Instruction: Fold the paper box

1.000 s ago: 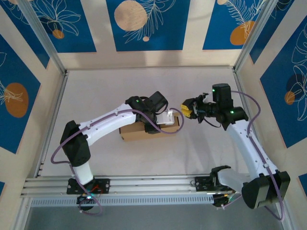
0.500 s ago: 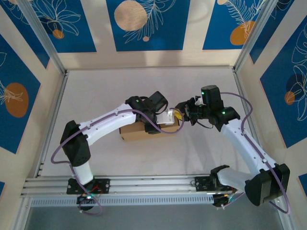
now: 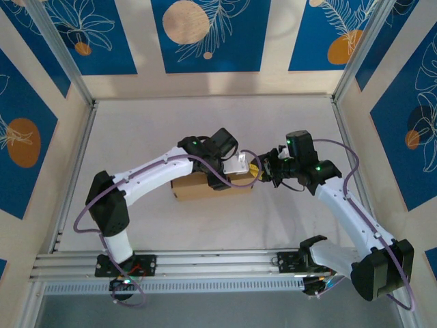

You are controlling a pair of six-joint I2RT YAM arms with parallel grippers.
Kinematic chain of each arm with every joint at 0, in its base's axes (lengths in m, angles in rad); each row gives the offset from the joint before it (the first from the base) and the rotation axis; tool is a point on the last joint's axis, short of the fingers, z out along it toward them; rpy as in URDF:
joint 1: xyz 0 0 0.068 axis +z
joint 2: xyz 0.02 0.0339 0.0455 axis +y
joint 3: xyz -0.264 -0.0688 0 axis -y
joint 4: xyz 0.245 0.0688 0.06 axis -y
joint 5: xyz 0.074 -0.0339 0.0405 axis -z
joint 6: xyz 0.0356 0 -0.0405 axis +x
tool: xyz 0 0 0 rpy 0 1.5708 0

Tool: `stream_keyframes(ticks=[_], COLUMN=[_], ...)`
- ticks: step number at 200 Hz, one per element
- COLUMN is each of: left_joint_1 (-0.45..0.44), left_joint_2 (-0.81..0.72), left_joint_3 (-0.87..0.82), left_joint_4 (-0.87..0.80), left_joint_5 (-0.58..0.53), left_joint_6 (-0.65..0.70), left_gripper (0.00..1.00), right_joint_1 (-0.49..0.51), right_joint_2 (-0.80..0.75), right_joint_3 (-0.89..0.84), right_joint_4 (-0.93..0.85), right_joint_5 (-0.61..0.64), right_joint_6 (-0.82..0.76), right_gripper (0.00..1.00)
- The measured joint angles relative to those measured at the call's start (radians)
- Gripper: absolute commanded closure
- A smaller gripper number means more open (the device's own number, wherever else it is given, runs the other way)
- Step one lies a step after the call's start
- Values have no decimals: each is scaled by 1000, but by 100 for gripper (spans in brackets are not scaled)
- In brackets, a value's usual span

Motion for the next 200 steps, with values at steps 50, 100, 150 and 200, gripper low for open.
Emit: stream_keyframes(ticks=[50,100,150,200], left_joint_1=[3,14,41,42], left_joint_2=[-1,-49,-143,-191], left_joint_3=[-16,-66,-90,-145], left_joint_4=[14,49,73,60], left_joint_5=[47,92,130,115], left_joint_6=[-7,-39,-81,-103], left_gripper=[37,34,31,30], right_joint_1=[13,25,45,61], right_joint_2=[19,23,47,71], right_joint_3=[-52,-54,-35,-22], right_joint_4=[-32,-26,-19,-27], right_joint_5=[34,50,69,86], right_joint_6=[-11,-10,-10,-5], right_gripper=[79,79,79,79])
